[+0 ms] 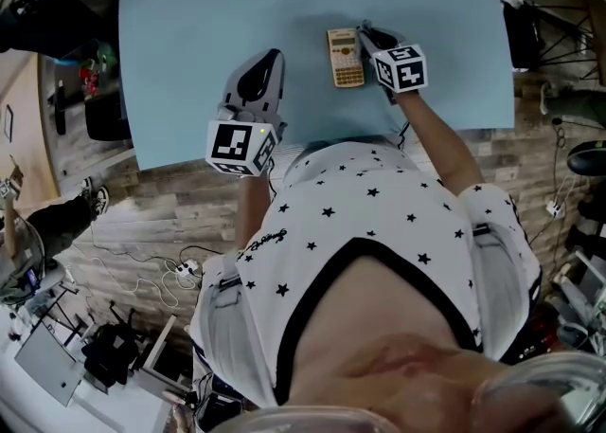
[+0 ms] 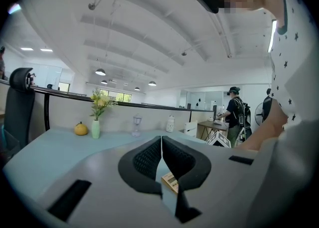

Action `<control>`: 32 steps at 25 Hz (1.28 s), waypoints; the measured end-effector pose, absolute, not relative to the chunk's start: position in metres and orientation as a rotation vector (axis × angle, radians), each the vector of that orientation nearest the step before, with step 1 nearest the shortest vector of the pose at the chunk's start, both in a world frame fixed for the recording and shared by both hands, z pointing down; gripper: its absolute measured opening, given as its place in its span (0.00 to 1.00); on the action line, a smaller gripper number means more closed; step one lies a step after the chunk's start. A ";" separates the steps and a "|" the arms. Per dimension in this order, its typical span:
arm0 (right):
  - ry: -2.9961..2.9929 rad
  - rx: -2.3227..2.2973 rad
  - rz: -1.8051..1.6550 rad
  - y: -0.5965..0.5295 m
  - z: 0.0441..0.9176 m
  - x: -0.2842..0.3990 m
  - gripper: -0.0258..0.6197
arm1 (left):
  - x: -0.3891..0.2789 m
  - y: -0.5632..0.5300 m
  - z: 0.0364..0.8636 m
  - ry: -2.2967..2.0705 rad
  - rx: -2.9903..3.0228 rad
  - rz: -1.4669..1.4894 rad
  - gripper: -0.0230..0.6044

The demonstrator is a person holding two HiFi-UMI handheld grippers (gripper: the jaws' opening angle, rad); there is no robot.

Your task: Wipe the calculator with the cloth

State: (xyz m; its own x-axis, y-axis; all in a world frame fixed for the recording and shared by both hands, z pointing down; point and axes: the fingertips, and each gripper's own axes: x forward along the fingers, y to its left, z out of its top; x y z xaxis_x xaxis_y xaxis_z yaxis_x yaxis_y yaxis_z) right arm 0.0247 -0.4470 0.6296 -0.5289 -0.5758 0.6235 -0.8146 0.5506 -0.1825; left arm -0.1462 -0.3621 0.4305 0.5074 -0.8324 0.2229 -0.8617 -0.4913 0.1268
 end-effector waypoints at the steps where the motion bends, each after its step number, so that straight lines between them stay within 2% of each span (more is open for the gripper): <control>1: -2.311 1.123 0.636 -0.447 0.624 0.021 0.12 | -0.148 -0.361 0.431 -1.448 2.525 0.193 0.09; 6: -2.425 1.025 0.642 -0.435 0.603 -0.019 0.12 | -0.154 -0.360 0.430 -1.465 2.518 0.184 0.09; 14: -2.414 0.874 0.620 -0.406 0.620 -0.056 0.12 | -0.164 -0.350 0.432 -1.502 2.486 0.175 0.09; 32: -2.299 1.077 0.655 -0.419 0.632 0.019 0.12 | -0.140 -0.359 0.432 -1.408 2.545 0.190 0.09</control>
